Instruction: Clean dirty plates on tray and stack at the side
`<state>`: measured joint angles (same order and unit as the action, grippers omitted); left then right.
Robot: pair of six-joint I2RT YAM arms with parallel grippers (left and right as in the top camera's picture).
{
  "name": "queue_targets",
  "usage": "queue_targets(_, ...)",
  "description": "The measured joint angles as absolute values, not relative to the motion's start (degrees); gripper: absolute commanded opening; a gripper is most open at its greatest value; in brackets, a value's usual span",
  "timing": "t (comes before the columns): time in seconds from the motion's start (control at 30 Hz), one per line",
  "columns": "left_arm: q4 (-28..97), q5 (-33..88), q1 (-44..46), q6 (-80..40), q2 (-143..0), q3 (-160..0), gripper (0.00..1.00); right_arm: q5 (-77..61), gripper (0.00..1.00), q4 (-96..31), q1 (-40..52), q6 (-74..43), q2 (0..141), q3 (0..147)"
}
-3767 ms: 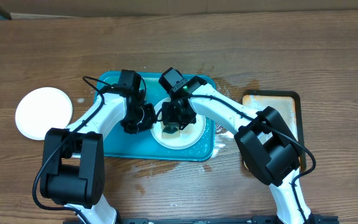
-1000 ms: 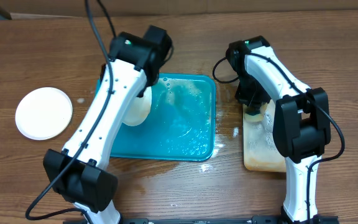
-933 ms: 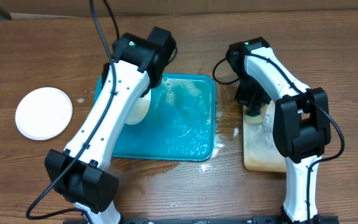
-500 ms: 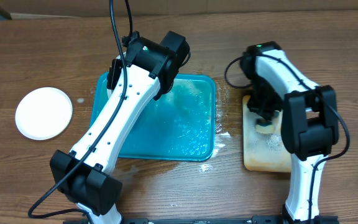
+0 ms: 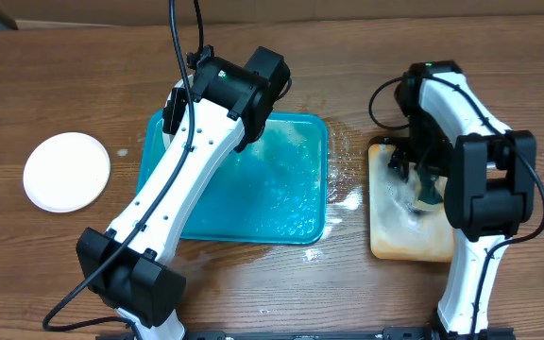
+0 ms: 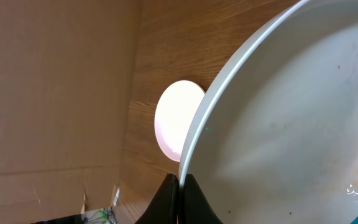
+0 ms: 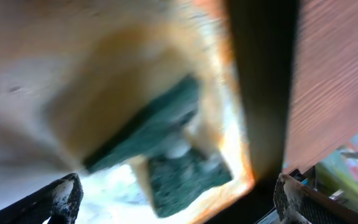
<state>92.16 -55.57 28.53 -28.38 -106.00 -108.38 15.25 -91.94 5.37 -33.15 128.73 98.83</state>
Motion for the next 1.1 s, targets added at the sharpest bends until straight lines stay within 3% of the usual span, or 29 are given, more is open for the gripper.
queue_targets(1.1, 88.44, -69.71, 36.12, -20.34, -106.00, -108.38, 0.04, 13.23, 1.00, -88.79, 7.16, -32.75, 126.23, 98.80)
